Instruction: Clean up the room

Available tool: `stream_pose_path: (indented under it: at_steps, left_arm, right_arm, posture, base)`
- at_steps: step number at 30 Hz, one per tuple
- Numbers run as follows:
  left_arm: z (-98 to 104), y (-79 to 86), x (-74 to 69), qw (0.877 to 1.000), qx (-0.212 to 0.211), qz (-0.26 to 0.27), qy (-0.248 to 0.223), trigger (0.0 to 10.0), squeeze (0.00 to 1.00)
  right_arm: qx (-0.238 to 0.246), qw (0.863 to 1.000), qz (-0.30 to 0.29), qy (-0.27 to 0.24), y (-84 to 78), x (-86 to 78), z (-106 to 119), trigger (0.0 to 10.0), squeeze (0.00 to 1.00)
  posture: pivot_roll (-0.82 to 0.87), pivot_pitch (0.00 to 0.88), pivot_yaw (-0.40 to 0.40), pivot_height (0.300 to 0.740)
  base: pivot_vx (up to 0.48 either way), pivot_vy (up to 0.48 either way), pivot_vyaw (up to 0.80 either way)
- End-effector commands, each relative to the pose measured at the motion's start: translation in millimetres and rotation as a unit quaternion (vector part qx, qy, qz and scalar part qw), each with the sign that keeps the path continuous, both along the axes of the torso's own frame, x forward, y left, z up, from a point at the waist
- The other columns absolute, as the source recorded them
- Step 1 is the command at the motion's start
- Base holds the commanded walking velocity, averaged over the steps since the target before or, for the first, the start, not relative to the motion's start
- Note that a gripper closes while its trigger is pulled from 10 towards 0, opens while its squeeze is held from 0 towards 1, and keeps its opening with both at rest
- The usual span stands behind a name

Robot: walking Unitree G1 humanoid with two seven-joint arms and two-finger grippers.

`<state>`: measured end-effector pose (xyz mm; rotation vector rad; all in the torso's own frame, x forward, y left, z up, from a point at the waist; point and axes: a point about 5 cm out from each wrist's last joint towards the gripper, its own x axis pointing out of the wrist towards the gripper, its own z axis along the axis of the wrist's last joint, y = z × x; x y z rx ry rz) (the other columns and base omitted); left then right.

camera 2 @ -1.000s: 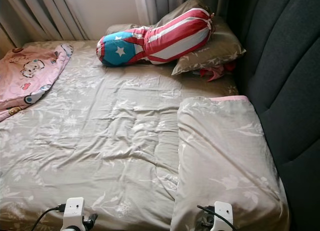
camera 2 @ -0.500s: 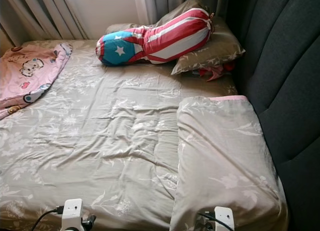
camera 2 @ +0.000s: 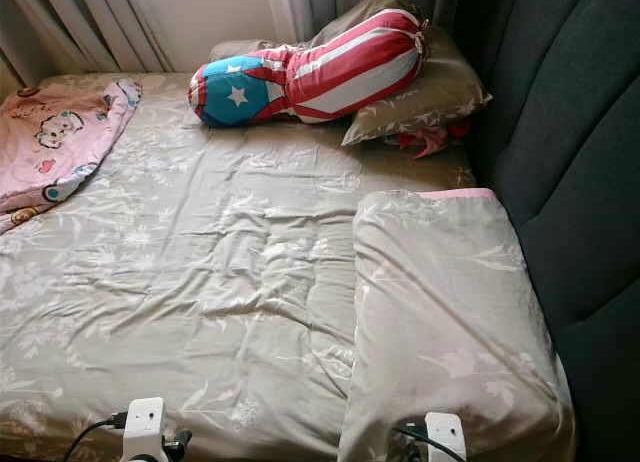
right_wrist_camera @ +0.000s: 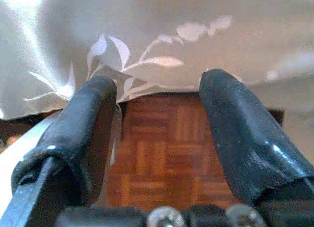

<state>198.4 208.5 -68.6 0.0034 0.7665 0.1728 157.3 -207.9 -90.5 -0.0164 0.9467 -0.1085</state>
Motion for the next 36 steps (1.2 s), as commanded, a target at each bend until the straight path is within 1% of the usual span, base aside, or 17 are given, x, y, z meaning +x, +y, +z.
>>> stream_pose_path:
  at_steps: [1, 4, 6, 9, 16, 36]
  left_arm:
    - [-9, 3.9, -17.3, 0.999, -0.001, 0.016, 0.034, 10.0, 0.00]
    - [-10, 4.0, -17.9, 0.999, -0.001, 0.017, 0.036, 10.0, 0.00]
    - [-10, 4.2, -18.6, 0.999, -0.002, 0.018, 0.038, 10.0, 0.00]
    - [-11, 4.6, -19.9, 0.999, -0.002, 0.017, 0.041, 10.0, 0.00]
    - [-11, 5.4, -21.5, 0.999, -0.001, 0.016, 0.045, 10.0, 0.00]
    - [-12, 5.5, -21.4, 0.999, -0.002, 0.018, 0.048, 10.0, 0.00]
  right_arm:
    - [0.004, 1.000, 0.006, 0.002, 2.7, -1.1, -1, 10.0, 0.00]
    - [0.009, 1.000, 0.000, 0.001, 1.6, -0.8, -1, 10.0, 0.00]
    - [0.014, 1.000, -0.009, 0.002, 0.4, -0.5, 0, 10.0, 0.00]
    - [0.015, 1.000, -0.002, 0.003, 8.4, 0.8, -1, 10.0, 0.00]
    - [0.019, 1.000, 0.002, 0.003, 13.2, 2.4, -1, 10.0, 0.00]
    - [0.014, 1.000, 0.011, 0.011, 10.4, 1.5, -2, 10.0, 0.00]
  posture:
    - [-0.11, 0.161, 0.031, 0.740]
    - [-0.11, 0.164, 0.032, 0.740]
    - [-0.11, 0.165, 0.032, 0.740]
    - [-0.11, 0.167, 0.032, 0.740]
    - [-0.10, 0.167, 0.033, 0.740]
    - [-0.10, 0.168, 0.032, 0.740]
  base:
    - [0.000, 0.000, 0.80]
    - [0.000, 0.082, 0.67]
    - [0.000, 0.356, 0.00]
    - [0.000, 0.389, 0.00]
    - [0.000, 0.388, 0.00]
    - [0.000, 0.387, 0.00]
